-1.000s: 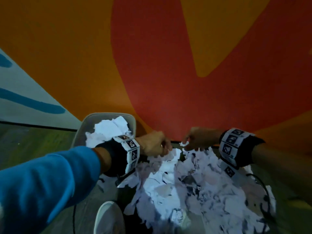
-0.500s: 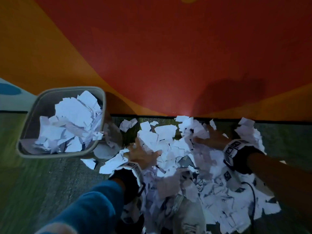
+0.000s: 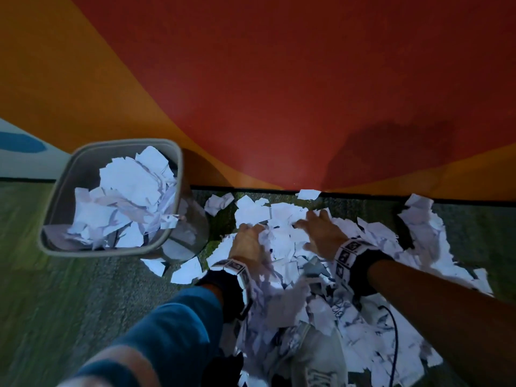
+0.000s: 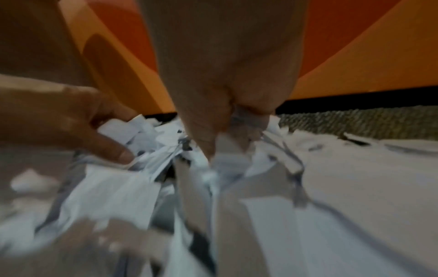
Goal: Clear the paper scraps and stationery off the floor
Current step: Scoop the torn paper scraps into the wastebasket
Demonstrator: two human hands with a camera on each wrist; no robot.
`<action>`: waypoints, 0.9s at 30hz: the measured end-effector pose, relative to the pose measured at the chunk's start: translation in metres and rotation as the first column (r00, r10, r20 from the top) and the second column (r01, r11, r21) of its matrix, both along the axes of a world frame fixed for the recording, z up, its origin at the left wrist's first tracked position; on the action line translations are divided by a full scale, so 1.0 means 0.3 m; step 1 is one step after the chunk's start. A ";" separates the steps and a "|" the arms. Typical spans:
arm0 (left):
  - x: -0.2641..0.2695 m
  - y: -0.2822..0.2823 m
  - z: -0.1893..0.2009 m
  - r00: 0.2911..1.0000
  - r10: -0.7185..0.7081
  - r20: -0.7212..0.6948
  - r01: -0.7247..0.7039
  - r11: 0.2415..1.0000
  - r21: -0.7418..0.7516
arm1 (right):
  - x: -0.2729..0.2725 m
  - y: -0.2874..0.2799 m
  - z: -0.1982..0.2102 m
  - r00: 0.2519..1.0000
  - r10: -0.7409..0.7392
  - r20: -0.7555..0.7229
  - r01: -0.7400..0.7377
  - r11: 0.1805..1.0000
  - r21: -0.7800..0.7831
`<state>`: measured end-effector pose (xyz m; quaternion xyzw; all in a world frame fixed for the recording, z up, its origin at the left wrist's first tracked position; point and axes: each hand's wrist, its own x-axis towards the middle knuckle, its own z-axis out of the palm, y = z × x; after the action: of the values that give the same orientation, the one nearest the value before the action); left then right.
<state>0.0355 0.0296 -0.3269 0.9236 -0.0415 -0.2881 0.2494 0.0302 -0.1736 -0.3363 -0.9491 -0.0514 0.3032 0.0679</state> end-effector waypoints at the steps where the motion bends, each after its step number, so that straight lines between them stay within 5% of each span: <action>1: 0.019 0.002 0.031 1.000 -0.024 0.016 0.024 1.000 0.012 | 0.021 -0.013 0.023 1.000 -0.019 0.004 0.019 0.999 0.030; 10: 0.146 0.040 0.468 0.983 -0.109 0.150 0.124 0.988 -0.095 | 0.141 -0.102 0.396 0.879 -0.475 -0.040 0.458 0.821 0.341; 15: 0.170 0.131 0.754 0.964 -0.135 0.228 0.170 0.975 -0.144 | 0.221 -0.016 0.651 0.938 -0.347 -0.010 0.315 0.839 0.444; 19: 0.174 0.303 0.917 0.961 -0.016 0.275 0.081 0.971 -0.226 | 0.247 0.156 0.880 0.958 -0.282 0.055 0.212 0.821 0.530; 27: 0.208 0.698 0.975 0.916 0.311 0.255 -0.229 0.925 -0.304 | 0.300 0.553 1.069 0.984 -0.178 0.017 0.118 0.717 0.687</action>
<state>0.0980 0.2390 -0.0343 0.9108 0.0118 -0.0995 0.4005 0.1203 -0.0076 -0.0157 -0.8700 -0.0858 0.2175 0.4341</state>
